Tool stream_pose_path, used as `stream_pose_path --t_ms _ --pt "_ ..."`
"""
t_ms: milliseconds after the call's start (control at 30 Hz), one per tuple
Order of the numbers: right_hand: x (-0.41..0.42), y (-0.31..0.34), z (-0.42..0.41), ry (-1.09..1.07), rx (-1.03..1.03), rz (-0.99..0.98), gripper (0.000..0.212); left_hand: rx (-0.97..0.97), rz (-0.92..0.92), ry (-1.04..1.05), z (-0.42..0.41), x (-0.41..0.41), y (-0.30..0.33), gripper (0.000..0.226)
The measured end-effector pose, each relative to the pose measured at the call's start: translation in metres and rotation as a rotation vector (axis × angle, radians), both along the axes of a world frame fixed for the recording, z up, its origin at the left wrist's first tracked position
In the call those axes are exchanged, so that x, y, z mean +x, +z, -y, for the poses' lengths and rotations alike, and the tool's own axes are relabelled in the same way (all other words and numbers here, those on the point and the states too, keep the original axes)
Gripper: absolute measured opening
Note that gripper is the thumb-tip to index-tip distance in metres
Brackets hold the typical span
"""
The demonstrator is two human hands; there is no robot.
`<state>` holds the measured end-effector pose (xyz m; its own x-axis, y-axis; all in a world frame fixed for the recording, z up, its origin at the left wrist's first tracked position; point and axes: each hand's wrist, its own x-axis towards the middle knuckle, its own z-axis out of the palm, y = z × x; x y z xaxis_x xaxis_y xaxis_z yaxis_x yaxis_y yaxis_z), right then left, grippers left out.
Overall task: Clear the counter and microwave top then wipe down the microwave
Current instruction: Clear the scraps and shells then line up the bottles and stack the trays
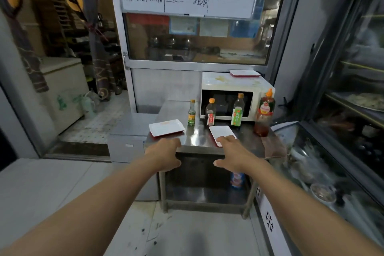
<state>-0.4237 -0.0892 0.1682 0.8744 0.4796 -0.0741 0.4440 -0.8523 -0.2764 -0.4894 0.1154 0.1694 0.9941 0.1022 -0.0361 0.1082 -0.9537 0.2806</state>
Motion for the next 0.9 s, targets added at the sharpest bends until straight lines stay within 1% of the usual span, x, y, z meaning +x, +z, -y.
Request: stream_pose_path --t_ms 200,367,467,567,700,900 --pt "0.073 -0.007 -0.014 -0.039 -0.014 -0.013 0.071 0.041 -0.009 0.001 -0.023 0.081 -0.011 0.058" --pt "0.135 -0.015 -0.027 -0.113 -0.018 -0.015 0.08 0.069 0.003 -0.069 -0.042 0.158 -0.018 0.054" --pt "0.172 -0.017 -0.034 -0.177 0.013 -0.02 0.076 0.052 -0.004 -0.116 -0.05 0.206 -0.017 0.049" --pt "0.203 -0.021 -0.04 -0.229 0.031 -0.013 0.07 0.051 -0.015 -0.167 -0.059 0.25 -0.018 0.053" --pt "0.234 -0.029 -0.047 -0.283 0.043 -0.03 0.072 0.036 -0.022 -0.193 -0.068 0.289 -0.025 0.056" --pt "0.285 -0.04 -0.06 -0.293 0.071 -0.049 0.072 0.008 -0.059 -0.195 -0.084 0.342 -0.041 0.056"
